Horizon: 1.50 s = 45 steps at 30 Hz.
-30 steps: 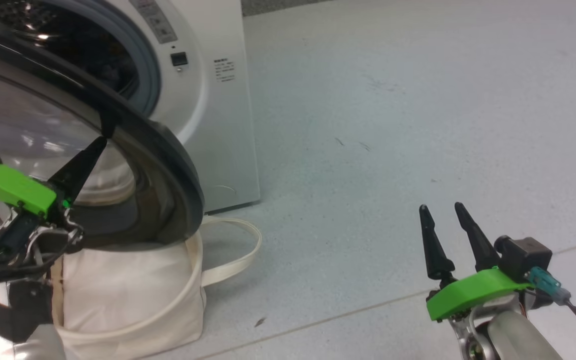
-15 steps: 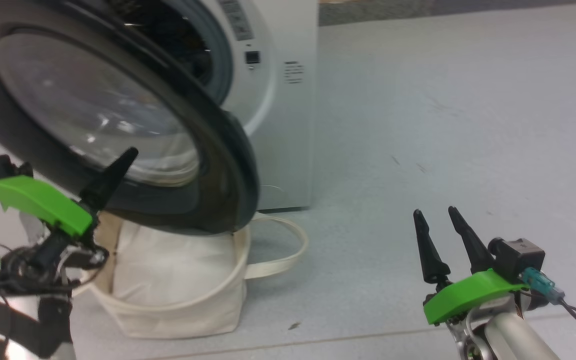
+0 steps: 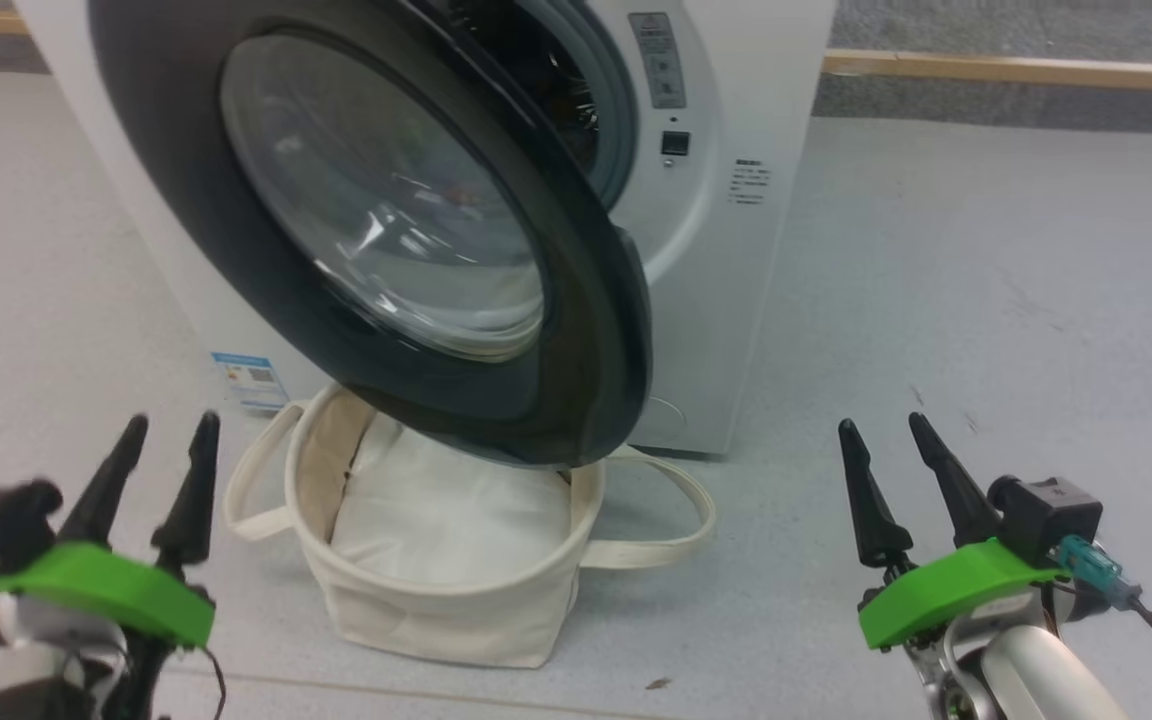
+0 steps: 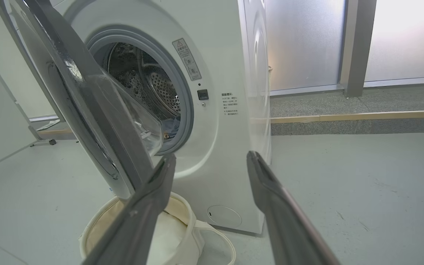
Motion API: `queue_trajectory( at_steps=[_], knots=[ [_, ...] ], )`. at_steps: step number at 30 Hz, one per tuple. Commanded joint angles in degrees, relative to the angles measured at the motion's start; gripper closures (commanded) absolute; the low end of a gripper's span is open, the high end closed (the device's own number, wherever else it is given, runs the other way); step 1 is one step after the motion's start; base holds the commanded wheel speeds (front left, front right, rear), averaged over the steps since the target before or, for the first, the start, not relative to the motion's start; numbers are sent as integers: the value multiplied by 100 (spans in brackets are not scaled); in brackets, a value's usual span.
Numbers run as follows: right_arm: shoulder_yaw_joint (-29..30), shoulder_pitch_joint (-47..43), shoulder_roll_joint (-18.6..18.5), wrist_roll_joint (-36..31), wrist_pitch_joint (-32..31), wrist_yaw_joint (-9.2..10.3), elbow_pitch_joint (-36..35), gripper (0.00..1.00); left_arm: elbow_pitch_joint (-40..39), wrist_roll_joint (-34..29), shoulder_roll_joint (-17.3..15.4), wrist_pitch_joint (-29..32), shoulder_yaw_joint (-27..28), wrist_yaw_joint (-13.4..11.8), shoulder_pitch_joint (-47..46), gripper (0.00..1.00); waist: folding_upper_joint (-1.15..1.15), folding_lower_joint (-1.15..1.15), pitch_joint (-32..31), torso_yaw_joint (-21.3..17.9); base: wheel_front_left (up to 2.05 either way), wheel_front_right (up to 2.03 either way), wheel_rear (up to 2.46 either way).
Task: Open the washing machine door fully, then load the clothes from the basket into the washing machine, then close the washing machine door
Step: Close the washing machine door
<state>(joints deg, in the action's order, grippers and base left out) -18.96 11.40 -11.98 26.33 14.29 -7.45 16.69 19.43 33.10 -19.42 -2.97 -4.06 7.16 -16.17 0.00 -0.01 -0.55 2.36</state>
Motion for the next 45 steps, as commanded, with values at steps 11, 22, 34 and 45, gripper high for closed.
queue_trajectory(
  at_steps=[11,22,34,45],
  knots=[
    [-32,12,-108,-26,71,-3,-228,0,1212,-653,42,-1191,97,-35,-270,0,0,1,-38,156,0,0,0],
    [-45,26,-101,-29,71,-3,-224,0,964,-1125,235,-1201,541,10,-193,0,0,1,-40,92,0,0,0],
    [-46,13,-74,3,71,-3,-199,0,894,-1303,296,-1202,600,31,-186,0,0,1,-69,131,0,0,0],
    [-241,68,-31,110,71,-3,-250,100,777,-1172,153,-1202,738,32,-90,0,0,1,-95,194,0,0,0]
  ],
)
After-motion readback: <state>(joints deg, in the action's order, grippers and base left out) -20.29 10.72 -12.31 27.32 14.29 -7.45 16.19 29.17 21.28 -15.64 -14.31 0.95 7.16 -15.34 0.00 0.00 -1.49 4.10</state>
